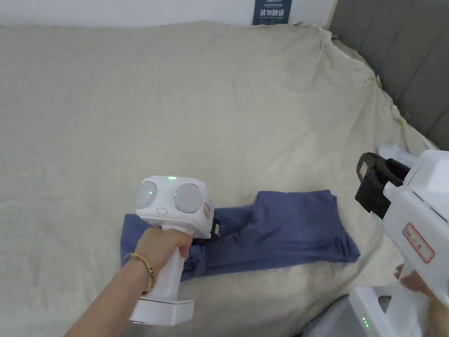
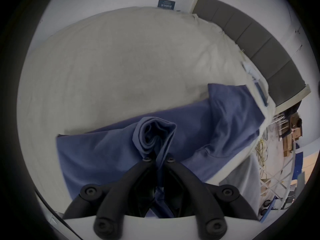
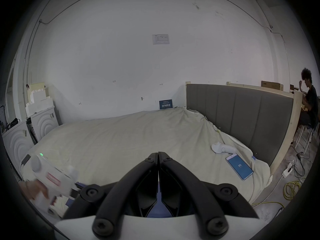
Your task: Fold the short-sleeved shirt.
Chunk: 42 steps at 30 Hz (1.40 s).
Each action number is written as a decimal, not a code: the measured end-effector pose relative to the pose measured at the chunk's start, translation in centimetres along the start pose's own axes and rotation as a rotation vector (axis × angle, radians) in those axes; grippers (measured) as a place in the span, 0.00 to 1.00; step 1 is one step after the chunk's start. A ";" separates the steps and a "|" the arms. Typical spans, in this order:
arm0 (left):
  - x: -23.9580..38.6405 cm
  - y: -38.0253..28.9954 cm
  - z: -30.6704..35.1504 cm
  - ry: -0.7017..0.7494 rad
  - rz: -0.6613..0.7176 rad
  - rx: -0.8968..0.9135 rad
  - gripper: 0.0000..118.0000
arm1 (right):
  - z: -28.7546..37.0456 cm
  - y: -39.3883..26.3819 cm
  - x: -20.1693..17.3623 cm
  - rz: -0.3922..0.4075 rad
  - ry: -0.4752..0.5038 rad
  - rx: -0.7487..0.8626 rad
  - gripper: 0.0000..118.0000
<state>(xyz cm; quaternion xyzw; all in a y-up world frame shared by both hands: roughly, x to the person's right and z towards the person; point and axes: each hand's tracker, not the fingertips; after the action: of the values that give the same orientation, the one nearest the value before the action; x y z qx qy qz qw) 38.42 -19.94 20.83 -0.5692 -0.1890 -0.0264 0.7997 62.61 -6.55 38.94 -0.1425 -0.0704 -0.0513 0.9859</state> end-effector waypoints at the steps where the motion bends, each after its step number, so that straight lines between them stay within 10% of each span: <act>1: 0.2 -0.1 -0.5 -0.004 0.007 0.002 0.32 | 0.1 -0.1 0.2 0.001 -0.006 -0.003 0.00; 3: -0.3 -0.1 -0.5 -0.098 0.083 0.036 0.38 | 0.1 -0.2 0.5 0.003 -0.014 -0.010 0.00; 6: -1.4 0.5 0.6 -0.277 0.268 0.062 0.83 | -0.2 -0.5 0.8 -0.001 -0.013 -0.025 0.00; 14: -4.6 -0.4 11.0 -0.173 0.240 0.484 0.85 | -0.4 -0.6 0.2 0.007 0.007 -0.028 0.00; 16: -4.2 -1.9 12.5 -0.007 0.191 0.583 0.69 | -0.6 -0.6 0.0 0.003 0.019 -0.029 0.00; 19: -3.6 -4.3 11.7 0.209 0.097 0.627 0.10 | -0.8 -0.7 -0.5 0.008 0.033 -0.034 0.00; 21: -3.7 -5.8 10.2 0.204 0.076 0.584 0.02 | -0.8 -0.7 -0.7 0.015 0.040 -0.036 0.00; 42: 6.5 -7.9 -0.2 -0.095 -0.105 0.358 0.00 | 0.0 -1.2 1.0 0.029 0.011 -0.066 0.00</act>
<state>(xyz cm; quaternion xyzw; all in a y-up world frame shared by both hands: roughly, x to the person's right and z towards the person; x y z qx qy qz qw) 42.48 -21.74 30.04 -0.4077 -0.2578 -0.0071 0.8760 63.40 -7.73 39.43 -0.1756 -0.0612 -0.0401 0.9817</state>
